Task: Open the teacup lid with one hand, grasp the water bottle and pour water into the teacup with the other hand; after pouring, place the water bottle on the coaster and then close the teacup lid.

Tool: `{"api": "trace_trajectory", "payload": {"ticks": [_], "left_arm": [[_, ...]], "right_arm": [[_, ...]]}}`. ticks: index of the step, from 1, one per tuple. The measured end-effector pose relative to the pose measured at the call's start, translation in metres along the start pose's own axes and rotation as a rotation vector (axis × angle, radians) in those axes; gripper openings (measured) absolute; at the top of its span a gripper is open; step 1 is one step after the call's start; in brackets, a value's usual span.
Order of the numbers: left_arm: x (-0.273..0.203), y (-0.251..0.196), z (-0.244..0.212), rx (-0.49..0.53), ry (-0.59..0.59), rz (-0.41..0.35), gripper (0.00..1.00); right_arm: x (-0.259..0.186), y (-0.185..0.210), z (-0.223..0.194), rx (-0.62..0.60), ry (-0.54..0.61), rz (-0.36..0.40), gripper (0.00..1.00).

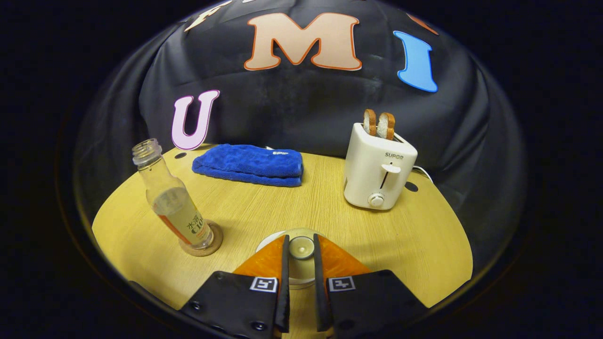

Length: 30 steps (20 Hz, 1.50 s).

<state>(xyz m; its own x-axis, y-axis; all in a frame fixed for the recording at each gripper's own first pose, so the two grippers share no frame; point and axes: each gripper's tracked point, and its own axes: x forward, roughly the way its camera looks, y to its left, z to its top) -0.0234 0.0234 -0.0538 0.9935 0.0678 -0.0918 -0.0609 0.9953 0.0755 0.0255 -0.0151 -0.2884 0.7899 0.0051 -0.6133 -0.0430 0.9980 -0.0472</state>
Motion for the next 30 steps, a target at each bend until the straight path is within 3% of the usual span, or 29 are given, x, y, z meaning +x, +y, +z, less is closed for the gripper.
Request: {"api": "trace_trajectory", "payload": {"ticks": [11,17,18,20,30], "left_arm": [[0.010,-0.098,-0.095,-0.014,0.113,-0.262,0.94],[0.014,-0.130,-0.148,0.009,0.190,-0.344,0.94],[0.015,-0.134,-0.155,0.012,0.208,-0.356,0.94],[0.017,-0.141,-0.173,0.007,0.247,-0.377,0.94],[0.038,-0.168,-0.226,0.035,0.354,-0.442,0.95]], "right_arm": [[-0.051,-0.044,0.009,0.076,0.010,-0.085,0.23],[-0.084,-0.068,0.018,0.100,-0.016,-0.147,0.22],[-0.089,-0.071,0.017,0.105,-0.017,-0.158,0.27],[-0.099,-0.077,0.017,0.117,-0.021,-0.177,0.22],[-0.131,-0.107,0.007,0.156,-0.019,-0.258,0.25]]}}
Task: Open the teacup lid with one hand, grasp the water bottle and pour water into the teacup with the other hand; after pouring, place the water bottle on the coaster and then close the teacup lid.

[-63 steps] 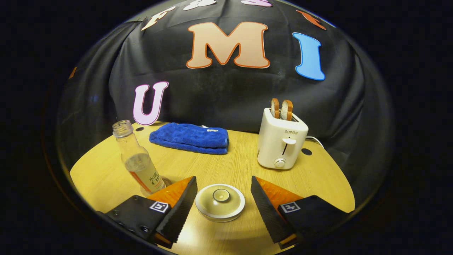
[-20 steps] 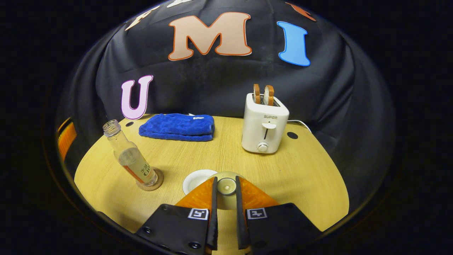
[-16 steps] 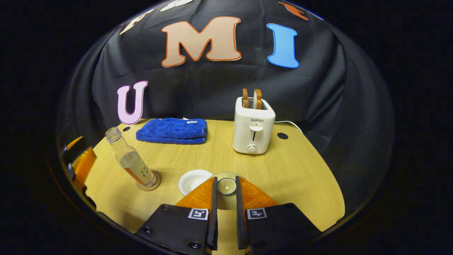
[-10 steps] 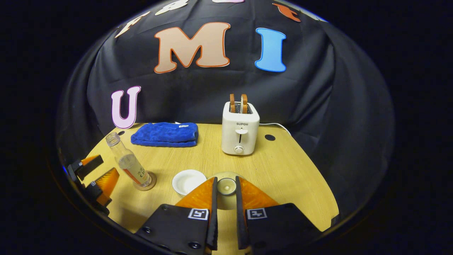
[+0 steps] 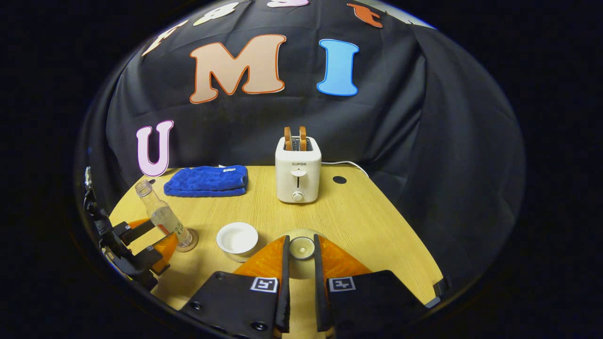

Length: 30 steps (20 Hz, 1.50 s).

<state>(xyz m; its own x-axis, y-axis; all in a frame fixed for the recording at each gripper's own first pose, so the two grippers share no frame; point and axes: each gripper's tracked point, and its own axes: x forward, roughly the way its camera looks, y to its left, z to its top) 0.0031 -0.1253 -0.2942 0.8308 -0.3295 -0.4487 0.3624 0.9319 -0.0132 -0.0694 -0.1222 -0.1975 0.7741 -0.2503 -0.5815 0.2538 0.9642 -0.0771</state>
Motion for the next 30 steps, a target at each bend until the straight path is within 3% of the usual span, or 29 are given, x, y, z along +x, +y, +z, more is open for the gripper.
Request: {"api": "trace_trajectory", "payload": {"ticks": [10,12,13,15,30], "left_arm": [[0.020,0.002,-0.006,0.065,0.042,0.004,0.95],[0.018,0.005,-0.001,0.097,0.047,0.016,0.84],[0.018,0.004,-0.004,0.108,0.060,0.013,0.74],[0.019,0.002,-0.001,0.137,0.074,0.008,0.73],[0.024,0.003,0.017,0.652,0.231,0.033,0.70]], "right_arm": [[-0.005,-0.008,-0.012,0.022,0.008,-0.005,0.22],[-0.003,-0.006,-0.013,0.029,0.005,0.007,0.22],[-0.002,-0.006,-0.013,0.035,0.003,0.013,0.22],[-0.001,-0.004,-0.016,0.043,0.001,0.023,0.22],[0.019,-0.018,-0.038,0.140,0.011,0.077,0.25]]}}
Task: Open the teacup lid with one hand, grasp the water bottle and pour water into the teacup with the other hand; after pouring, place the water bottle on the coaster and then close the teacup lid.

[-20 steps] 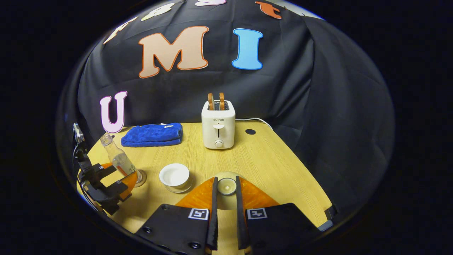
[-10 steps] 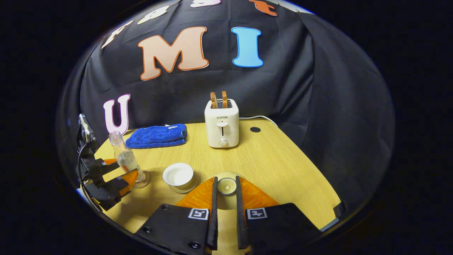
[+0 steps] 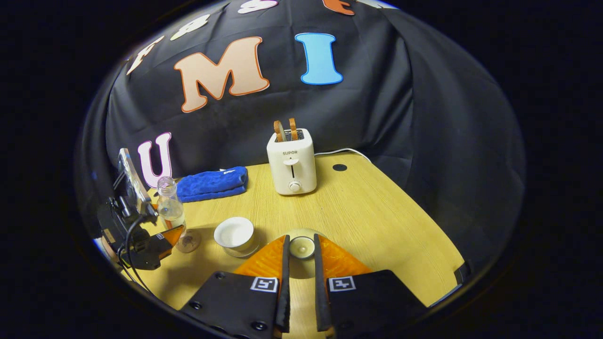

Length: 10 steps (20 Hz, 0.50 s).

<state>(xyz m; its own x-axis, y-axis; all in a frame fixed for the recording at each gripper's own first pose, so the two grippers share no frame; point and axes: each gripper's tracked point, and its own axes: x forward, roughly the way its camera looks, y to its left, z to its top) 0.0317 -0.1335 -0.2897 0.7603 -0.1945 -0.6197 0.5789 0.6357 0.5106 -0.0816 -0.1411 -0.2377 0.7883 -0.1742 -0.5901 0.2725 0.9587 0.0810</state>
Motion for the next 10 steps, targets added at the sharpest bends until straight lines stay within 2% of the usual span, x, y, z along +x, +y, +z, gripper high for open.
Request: {"api": "trace_trajectory", "payload": {"ticks": [5,6,7,10], "left_arm": [[0.006,-0.004,-0.017,0.154,0.099,-0.014,0.70],[0.005,-0.003,-0.020,0.178,0.122,-0.015,0.70],[0.007,-0.003,-0.023,0.210,0.147,-0.019,0.70],[0.009,-0.007,-0.023,0.272,0.173,-0.040,0.70]], "right_arm": [[0.006,-0.006,-0.006,0.019,0.006,0.015,0.28],[0.007,-0.007,-0.007,0.023,0.007,0.019,0.22],[0.008,-0.008,-0.008,0.024,0.009,0.023,0.25],[0.010,-0.010,-0.012,0.033,0.017,0.034,0.24]]}}
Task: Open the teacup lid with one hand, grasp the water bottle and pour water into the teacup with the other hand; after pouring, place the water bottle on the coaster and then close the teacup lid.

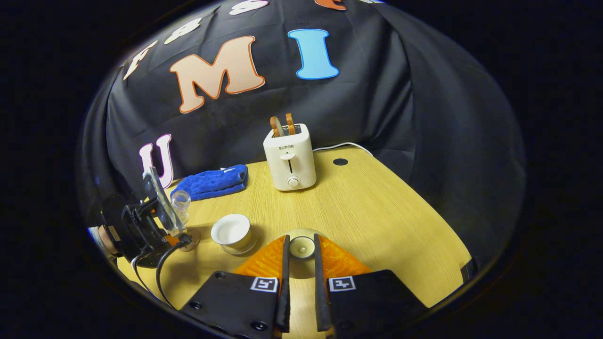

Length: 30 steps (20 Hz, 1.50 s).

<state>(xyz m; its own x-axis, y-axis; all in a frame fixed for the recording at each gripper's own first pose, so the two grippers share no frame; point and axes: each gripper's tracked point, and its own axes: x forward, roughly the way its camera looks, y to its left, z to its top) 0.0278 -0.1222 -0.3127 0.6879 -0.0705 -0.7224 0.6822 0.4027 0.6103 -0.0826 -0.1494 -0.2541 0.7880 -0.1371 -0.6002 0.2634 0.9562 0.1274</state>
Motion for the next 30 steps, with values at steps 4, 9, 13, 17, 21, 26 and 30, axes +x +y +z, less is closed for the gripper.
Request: {"api": "trace_trajectory", "payload": {"ticks": [4,9,13,17,21,26,30], "left_arm": [[0.003,-0.005,0.004,0.109,0.021,-0.011,0.70],[0.010,-0.010,0.013,0.247,0.043,-0.019,0.70],[0.007,-0.007,0.014,0.338,0.080,-0.021,0.70],[0.007,-0.003,0.011,0.432,0.140,-0.021,0.70],[0.004,-0.002,0.012,0.493,0.184,-0.029,0.70],[-0.003,0.004,0.017,0.587,0.225,-0.032,0.70],[-0.006,0.010,0.020,0.650,0.268,-0.036,0.70]], "right_arm": [[0.002,-0.006,-0.005,0.010,0.007,0.011,0.22],[0.005,-0.007,-0.013,0.020,0.018,0.033,0.28],[0.004,-0.009,-0.019,0.020,0.025,0.051,0.22],[0.006,-0.011,-0.022,0.027,0.027,0.067,0.25],[0.006,-0.015,-0.026,0.044,0.034,0.077,0.28],[0.003,-0.016,-0.032,0.058,0.031,0.094,0.24],[0.000,-0.018,-0.037,0.069,0.036,0.101,0.25]]}}
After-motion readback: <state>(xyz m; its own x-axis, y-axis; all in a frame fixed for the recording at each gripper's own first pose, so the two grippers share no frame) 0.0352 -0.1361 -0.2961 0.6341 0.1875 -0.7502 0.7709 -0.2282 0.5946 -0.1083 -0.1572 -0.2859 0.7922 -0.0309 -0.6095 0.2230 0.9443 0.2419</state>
